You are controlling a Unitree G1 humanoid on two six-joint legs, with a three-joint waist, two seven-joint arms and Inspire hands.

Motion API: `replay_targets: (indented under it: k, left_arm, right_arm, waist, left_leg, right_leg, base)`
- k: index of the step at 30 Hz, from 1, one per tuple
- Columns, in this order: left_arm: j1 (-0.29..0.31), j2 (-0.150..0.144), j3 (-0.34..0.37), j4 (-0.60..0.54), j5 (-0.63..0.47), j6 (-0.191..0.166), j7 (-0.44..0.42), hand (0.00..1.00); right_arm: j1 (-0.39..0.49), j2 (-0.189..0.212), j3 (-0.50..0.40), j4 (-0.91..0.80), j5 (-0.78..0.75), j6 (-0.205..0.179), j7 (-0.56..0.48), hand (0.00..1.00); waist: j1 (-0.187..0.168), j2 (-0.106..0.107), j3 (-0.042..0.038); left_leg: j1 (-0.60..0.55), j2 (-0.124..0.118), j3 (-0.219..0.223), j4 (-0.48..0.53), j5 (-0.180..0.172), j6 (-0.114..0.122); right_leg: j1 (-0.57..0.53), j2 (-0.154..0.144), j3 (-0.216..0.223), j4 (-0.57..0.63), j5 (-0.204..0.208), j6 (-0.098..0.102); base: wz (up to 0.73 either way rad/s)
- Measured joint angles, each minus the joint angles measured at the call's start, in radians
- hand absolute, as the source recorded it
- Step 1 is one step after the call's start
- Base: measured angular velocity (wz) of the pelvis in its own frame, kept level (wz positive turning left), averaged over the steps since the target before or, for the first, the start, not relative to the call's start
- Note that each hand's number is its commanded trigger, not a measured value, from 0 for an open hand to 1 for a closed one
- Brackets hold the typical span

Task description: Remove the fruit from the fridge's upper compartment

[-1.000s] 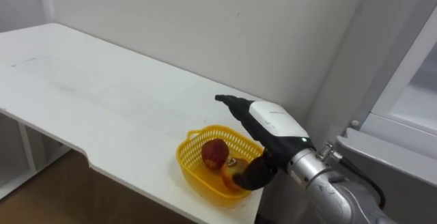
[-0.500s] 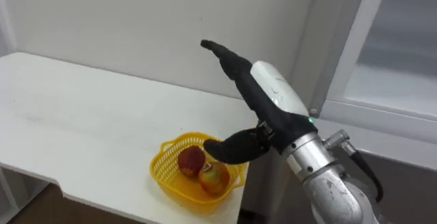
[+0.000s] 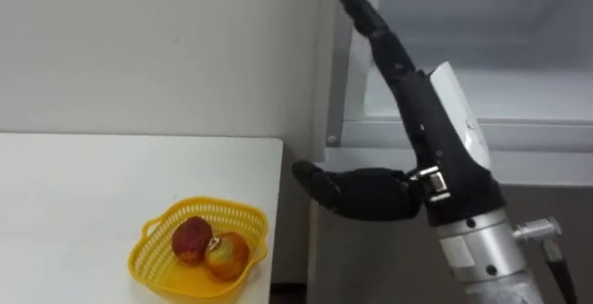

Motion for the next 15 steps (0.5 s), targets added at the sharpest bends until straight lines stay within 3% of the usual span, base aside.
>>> replay_targets:
  k: [4, 6, 15]
  left_arm:
    - [-0.015, 0.0, 0.004, 0.001, -0.016, -0.009, 0.014, 0.0]
    - [-0.013, -0.001, 0.004, 0.001, -0.017, -0.012, 0.017, 0.0]
    - [-0.018, -0.002, -0.029, 0.008, -0.015, -0.02, 0.035, 0.0]
  right_arm:
    - [0.121, 0.008, -0.059, -0.077, 0.022, -0.012, -0.004, 0.0]
    - [0.141, 0.008, -0.077, -0.078, 0.027, -0.012, -0.009, 0.0]
    - [0.26, 0.011, -0.115, -0.068, 0.016, -0.033, -0.03, 0.0]
  waist:
    - [-0.036, -0.001, -0.0053]
    - [-0.055, 0.0, -0.0066]
    - [-0.1, 0.007, -0.0012]
  left_leg:
    - [0.011, -0.001, 0.013, -0.01, 0.0, 0.0]
    - [0.013, 0.002, 0.029, -0.011, 0.0, 0.0]
    - [0.039, 0.003, 0.037, -0.033, 0.0, -0.002]
  right_leg:
    - [0.003, 0.004, 0.014, -0.014, 0.002, 0.001]
    - [0.002, 0.006, 0.027, -0.013, 0.004, 0.002]
    - [0.001, 0.011, 0.055, -0.014, 0.005, 0.002]
  base:
    - [-0.12]
    - [-0.21]
    - [-0.1]
